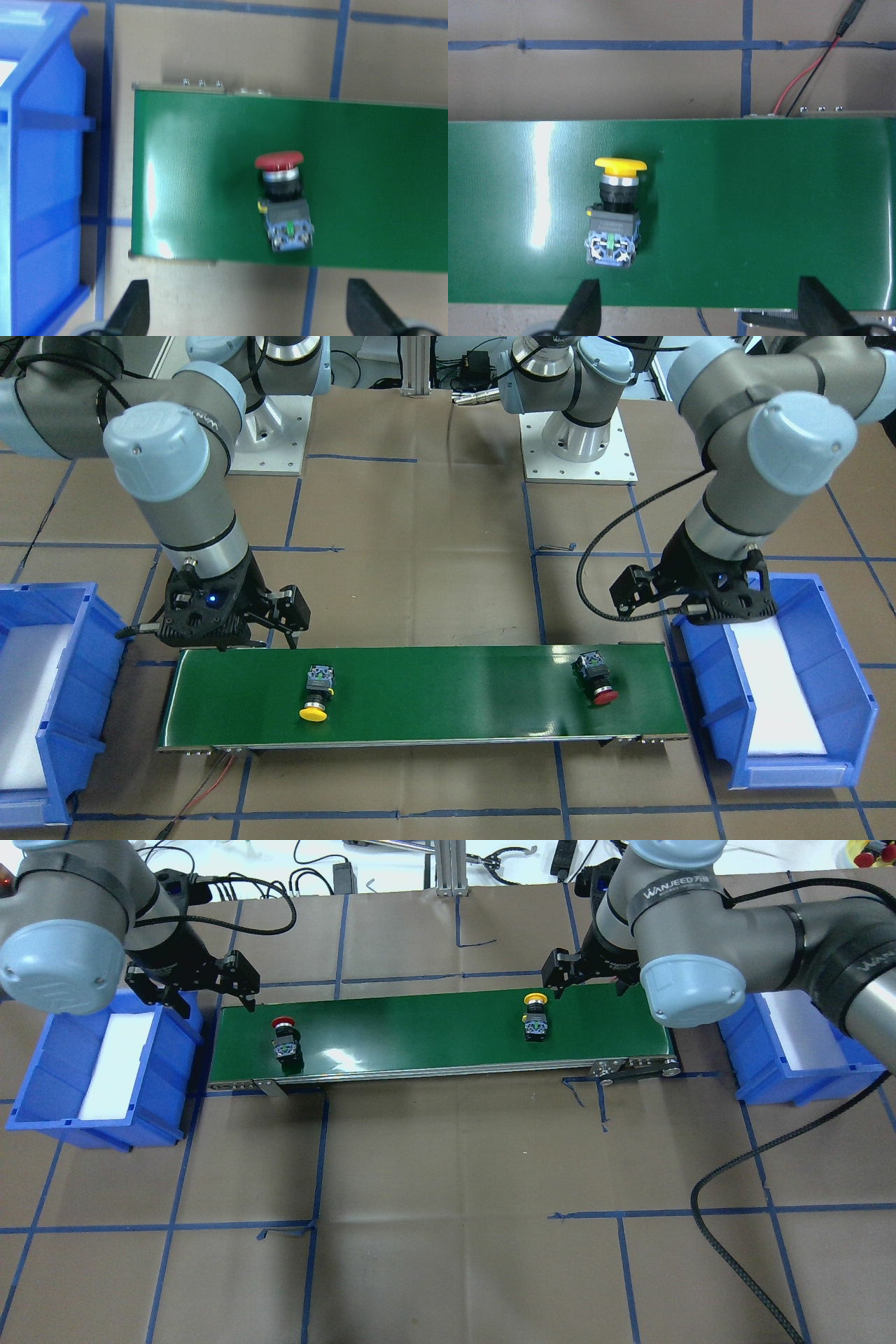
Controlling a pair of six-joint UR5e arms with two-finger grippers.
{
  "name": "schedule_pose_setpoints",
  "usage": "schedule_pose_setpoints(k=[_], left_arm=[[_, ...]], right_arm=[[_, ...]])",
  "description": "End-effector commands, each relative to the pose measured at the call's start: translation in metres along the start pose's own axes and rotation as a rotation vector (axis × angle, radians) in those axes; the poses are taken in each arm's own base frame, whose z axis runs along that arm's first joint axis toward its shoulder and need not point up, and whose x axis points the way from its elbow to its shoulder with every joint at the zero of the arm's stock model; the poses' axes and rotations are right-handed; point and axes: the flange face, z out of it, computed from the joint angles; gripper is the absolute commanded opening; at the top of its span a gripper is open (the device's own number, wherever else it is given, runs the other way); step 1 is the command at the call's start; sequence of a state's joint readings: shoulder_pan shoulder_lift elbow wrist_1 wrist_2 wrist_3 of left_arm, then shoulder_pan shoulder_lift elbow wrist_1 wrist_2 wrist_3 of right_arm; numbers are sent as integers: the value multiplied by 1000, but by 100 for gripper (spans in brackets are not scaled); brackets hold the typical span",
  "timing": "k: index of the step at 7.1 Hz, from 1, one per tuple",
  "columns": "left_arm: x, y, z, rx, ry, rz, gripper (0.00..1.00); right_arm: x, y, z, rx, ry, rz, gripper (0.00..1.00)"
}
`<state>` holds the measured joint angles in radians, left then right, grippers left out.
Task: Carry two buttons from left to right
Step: 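Release the red button on the belt while the right gripper grasps the yellow button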
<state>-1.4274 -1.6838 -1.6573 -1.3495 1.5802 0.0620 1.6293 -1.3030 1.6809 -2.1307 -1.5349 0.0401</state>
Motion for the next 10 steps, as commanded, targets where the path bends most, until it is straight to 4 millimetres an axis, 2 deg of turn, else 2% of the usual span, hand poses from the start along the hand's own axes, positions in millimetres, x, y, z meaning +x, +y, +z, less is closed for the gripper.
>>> schedule_pose_setpoints(k=[1,2,3,4,6,7,8,9,10], left_arm=[[24,58,-49,-11,3,-26,100],[43,71,-56,-21,-2,-20,100],[56,72,-60,-33,-1,-16,100],[57,68,-56,-42,-3,-13,100],[58,45,-65,-43,-3,-15,100],[59,40,-68,-47,-3,-12,100],[60,44,-68,-48,-3,-10,100],[60,46,-67,-50,-5,5,100],[60,45,-68,-39,-3,39,100]], right_arm=[[0,-28,42,-37,2,0,100],[0,-31,67,-74,4,4,100],[0,-32,72,-81,4,9,100],[-1,-30,75,-88,4,9,100],[-2,-28,81,-99,5,20,100],[-1,-28,94,-117,6,21,100],[-1,-26,103,-134,7,22,100],[1,-25,108,-148,12,20,87],[2,-25,108,-152,19,26,44]])
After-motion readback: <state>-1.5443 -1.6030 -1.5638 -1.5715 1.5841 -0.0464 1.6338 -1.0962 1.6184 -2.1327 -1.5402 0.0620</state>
